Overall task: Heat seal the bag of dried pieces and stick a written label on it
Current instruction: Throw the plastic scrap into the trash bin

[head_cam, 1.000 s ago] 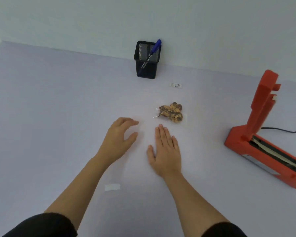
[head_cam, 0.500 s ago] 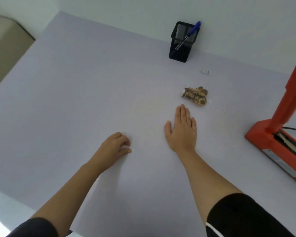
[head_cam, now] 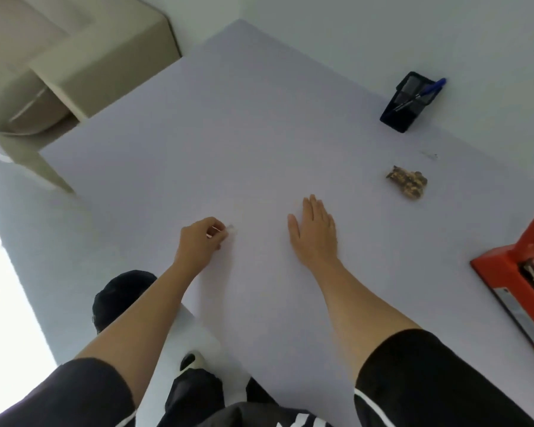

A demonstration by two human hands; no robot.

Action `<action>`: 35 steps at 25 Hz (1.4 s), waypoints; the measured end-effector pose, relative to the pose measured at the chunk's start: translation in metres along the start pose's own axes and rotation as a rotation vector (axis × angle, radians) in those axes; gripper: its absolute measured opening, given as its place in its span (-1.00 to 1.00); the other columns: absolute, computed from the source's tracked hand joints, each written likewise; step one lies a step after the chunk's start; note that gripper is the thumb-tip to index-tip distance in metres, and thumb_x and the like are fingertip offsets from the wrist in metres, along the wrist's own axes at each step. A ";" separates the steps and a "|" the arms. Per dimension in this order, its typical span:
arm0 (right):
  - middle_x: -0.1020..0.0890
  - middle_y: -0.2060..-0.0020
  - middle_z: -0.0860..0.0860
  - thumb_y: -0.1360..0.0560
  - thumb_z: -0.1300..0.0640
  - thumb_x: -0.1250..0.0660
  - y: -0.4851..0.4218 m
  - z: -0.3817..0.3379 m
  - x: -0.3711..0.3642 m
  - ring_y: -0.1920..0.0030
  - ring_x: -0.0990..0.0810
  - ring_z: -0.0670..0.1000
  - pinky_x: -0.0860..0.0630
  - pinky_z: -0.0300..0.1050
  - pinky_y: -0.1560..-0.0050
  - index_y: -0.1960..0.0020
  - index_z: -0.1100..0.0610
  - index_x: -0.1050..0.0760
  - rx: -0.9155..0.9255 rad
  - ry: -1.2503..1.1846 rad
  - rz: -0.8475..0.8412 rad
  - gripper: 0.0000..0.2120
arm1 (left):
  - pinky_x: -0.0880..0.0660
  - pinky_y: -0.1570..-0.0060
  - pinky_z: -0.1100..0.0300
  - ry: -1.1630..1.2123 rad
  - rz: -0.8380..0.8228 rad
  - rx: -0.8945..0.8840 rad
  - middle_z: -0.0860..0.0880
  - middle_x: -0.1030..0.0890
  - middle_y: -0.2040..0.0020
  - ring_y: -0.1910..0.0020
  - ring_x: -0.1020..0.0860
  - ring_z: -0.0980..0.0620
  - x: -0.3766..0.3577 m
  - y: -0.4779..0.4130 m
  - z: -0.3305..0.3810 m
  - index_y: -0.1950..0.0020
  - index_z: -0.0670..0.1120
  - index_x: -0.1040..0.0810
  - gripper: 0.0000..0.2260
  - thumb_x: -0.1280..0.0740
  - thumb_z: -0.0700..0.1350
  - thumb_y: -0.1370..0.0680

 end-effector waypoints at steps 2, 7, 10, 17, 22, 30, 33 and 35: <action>-0.07 -0.52 0.09 -0.61 -0.06 0.02 0.025 -0.051 -0.022 -0.51 0.01 0.06 0.08 -0.01 -0.47 -0.50 0.19 -0.02 0.097 -0.042 -0.048 -0.46 | -0.45 0.22 0.19 0.027 0.061 0.048 0.02 -0.58 0.30 0.38 -0.56 0.07 0.035 0.019 -0.028 0.17 -0.09 -0.55 -0.92 -0.36 -0.12 -0.51; -0.24 -0.46 0.09 -0.51 -0.18 0.17 0.086 -0.182 -0.086 -0.48 -0.13 0.05 -0.03 -0.06 -0.46 -0.44 0.19 -0.20 0.319 -0.170 -0.105 -0.35 | -0.35 0.13 0.21 0.055 0.256 0.207 -0.01 -0.62 0.27 0.21 -0.54 0.01 0.125 0.066 -0.115 0.17 -0.12 -0.60 -0.87 -0.33 -0.08 -0.50; -0.44 -0.33 0.16 -0.58 -0.12 0.09 0.115 -0.244 -0.131 -0.38 -0.35 0.12 -0.27 0.01 -0.39 -0.33 0.24 -0.36 0.494 -0.157 -0.100 -0.44 | -0.44 0.10 0.12 0.143 0.322 0.339 -0.02 -0.65 0.25 0.17 -0.57 -0.02 0.168 0.092 -0.187 0.17 -0.09 -0.60 -0.86 -0.30 -0.06 -0.48; -0.51 -0.24 0.14 -0.55 -0.02 -0.02 0.129 -0.278 -0.264 -0.26 -0.46 0.11 -0.40 -0.02 -0.28 -0.31 0.22 -0.38 0.533 -0.040 -0.221 -0.54 | -0.55 0.04 0.06 0.341 0.345 0.518 -0.04 -0.65 0.30 0.22 -0.64 -0.03 0.175 0.093 -0.345 0.18 -0.03 -0.56 -0.91 -0.30 -0.12 -0.51; -0.36 -0.30 0.13 -0.58 -0.02 -0.12 0.091 -0.248 -0.386 -0.19 -0.47 0.13 -0.47 -0.03 -0.04 -0.39 0.19 -0.21 0.208 0.134 -0.364 -0.54 | -0.40 0.30 0.33 0.375 0.373 0.701 -0.01 -0.63 0.27 0.29 -0.58 0.13 0.121 0.051 -0.462 0.18 -0.04 -0.54 -0.88 -0.26 -0.22 -0.49; -0.41 -0.21 0.16 -0.57 -0.11 -0.09 0.028 -0.213 -0.572 -0.07 -0.51 0.21 -0.34 -0.07 0.20 -0.38 0.19 -0.15 0.163 0.211 -0.426 -0.49 | -0.54 0.12 0.15 0.333 0.338 0.755 -0.01 -0.63 0.29 0.22 -0.61 0.03 0.007 -0.035 -0.620 0.21 -0.03 -0.56 -0.90 -0.30 -0.19 -0.46; -0.45 -0.16 0.16 -0.57 -0.11 -0.08 0.015 -0.196 -0.616 -0.04 -0.53 0.21 -0.37 -0.05 0.21 -0.42 0.19 -0.09 0.145 0.243 -0.392 -0.45 | -0.43 0.30 0.28 0.301 0.268 0.753 -0.06 -0.61 0.23 0.25 -0.57 0.03 -0.031 -0.058 -0.653 0.16 -0.11 -0.57 -0.94 -0.30 -0.19 -0.46; -0.54 0.10 0.13 -0.59 0.01 -0.07 0.011 -0.183 -0.638 0.11 -0.56 0.20 -0.40 -0.05 0.26 -0.37 0.23 -0.14 0.158 0.234 -0.425 -0.56 | -0.44 0.31 0.25 0.270 0.192 0.778 -0.10 -0.60 0.22 0.25 -0.57 -0.01 -0.057 -0.069 -0.671 0.14 -0.17 -0.57 -0.93 -0.31 -0.20 -0.47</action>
Point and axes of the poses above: each hand's wrist, its own y-axis away from the middle knuckle, its own x-axis out of the back of the hand, z = x × y, the point moved 1 cm from there along -y, towards the middle knuckle
